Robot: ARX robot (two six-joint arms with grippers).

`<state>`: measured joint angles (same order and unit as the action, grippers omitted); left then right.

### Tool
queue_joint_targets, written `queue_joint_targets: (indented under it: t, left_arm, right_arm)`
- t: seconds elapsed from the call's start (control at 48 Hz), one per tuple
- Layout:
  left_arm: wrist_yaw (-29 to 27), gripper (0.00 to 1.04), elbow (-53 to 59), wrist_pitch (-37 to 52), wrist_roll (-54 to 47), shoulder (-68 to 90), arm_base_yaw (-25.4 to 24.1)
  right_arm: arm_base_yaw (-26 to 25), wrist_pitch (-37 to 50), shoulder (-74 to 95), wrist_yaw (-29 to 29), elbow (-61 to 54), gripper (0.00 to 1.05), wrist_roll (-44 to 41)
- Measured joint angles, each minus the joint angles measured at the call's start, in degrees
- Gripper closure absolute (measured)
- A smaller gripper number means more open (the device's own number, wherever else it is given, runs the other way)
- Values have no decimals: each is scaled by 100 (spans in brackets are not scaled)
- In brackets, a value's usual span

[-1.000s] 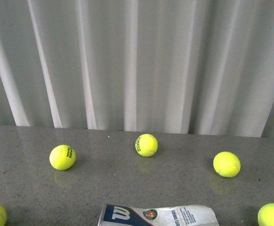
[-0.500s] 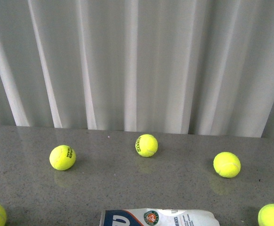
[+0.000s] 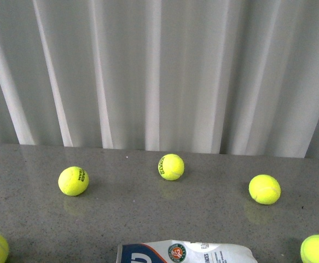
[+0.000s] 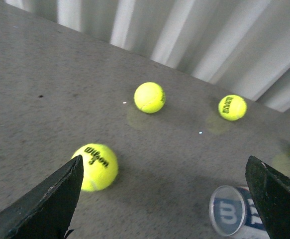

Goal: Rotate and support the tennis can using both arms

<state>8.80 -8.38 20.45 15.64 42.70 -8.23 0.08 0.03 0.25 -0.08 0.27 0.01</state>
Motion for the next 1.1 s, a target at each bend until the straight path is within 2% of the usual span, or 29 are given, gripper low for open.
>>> queue_joint_targets:
  t: [0.083, 0.146, 0.312, 0.708, 0.875, 1.104]
  left_arm:
    - [1182, 7, -673, 890, 260, 1766, -278]
    - [1991, 7, -1329, 542, 225, 2948, -334]
    - [2747, 7, -1993, 382, 17, 4461, -289]
    - [2964, 7, -2776, 761, -61, 6269, 168]
    - [3012, 7, -3073, 772, -57, 6640, 433]
    - [3357, 7, -3200, 813, -48, 6743, 876]
  right_arm:
    - [0, 0, -2, 0, 0, 7, 0]
    - [0, 0, -4, 0, 0, 7, 0]
    - [0, 0, -4, 0, 0, 7, 0]
    - [0, 0, -4, 0, 0, 7, 0]
    - [0, 0, -4, 0, 0, 7, 0]
    - [0, 0, -4, 0, 0, 7, 0]
